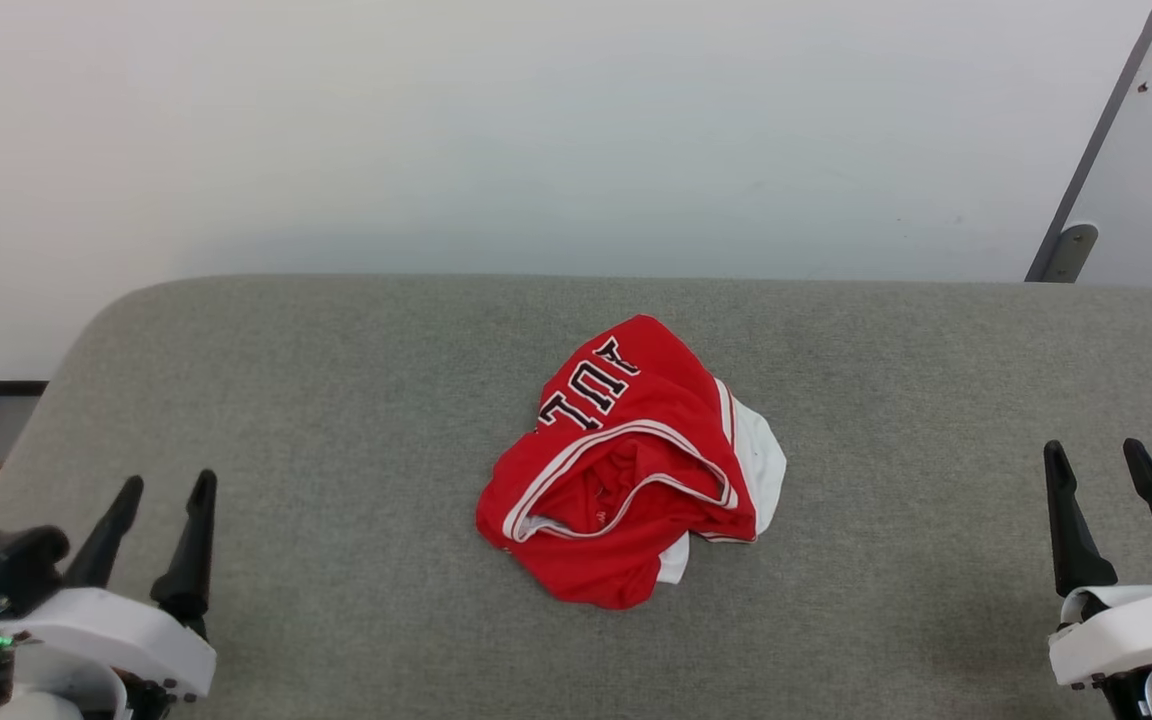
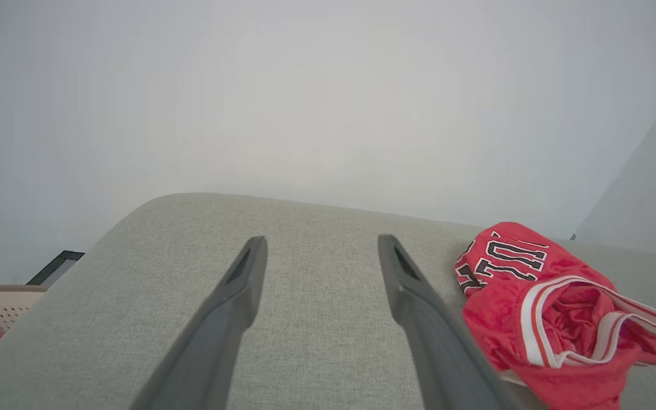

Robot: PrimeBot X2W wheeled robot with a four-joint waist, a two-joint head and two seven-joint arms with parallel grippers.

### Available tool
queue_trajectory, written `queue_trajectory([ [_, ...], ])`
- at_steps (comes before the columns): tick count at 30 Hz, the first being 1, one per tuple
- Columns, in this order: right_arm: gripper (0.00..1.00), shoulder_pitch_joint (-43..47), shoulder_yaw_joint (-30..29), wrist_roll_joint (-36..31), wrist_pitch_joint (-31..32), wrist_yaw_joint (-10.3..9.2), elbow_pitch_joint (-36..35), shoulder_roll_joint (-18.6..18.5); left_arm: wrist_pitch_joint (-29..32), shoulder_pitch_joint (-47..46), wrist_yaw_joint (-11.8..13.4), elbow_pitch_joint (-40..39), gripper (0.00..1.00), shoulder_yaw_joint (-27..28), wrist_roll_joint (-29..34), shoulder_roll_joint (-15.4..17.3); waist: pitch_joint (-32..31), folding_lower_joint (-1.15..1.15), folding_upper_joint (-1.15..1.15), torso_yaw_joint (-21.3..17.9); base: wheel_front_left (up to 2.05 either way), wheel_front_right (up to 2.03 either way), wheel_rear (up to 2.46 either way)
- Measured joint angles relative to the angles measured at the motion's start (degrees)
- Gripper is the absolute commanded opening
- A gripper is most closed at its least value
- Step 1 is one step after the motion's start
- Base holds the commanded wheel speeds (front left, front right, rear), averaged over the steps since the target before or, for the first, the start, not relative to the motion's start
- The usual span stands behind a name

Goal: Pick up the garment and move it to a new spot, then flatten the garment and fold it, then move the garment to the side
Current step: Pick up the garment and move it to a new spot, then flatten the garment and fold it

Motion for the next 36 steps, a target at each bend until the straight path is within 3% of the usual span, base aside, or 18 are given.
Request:
queue_trajectory([
  [20, 1.0, -0.8, 3.8, 0.1, 2.4, 0.0, 0.8, -1.3, -0.8, 1.7, 1.0, -4.6, 1.0, 1.1, -0.4, -0.9, 0.9, 0.0, 0.0, 2.6, 0.0, 0.0, 0.0],
  [36, 1.0, -15.1, 13.1, 5.9, 13.2, 0.0, 12.5, -6.6, -1.1, -2.6, -1.6, -3.8, 1.0, -0.2, 1.3, -5.1, 7.3, 0.0, 0.0, 10.4, 0.0, 0.0, 0.0],
])
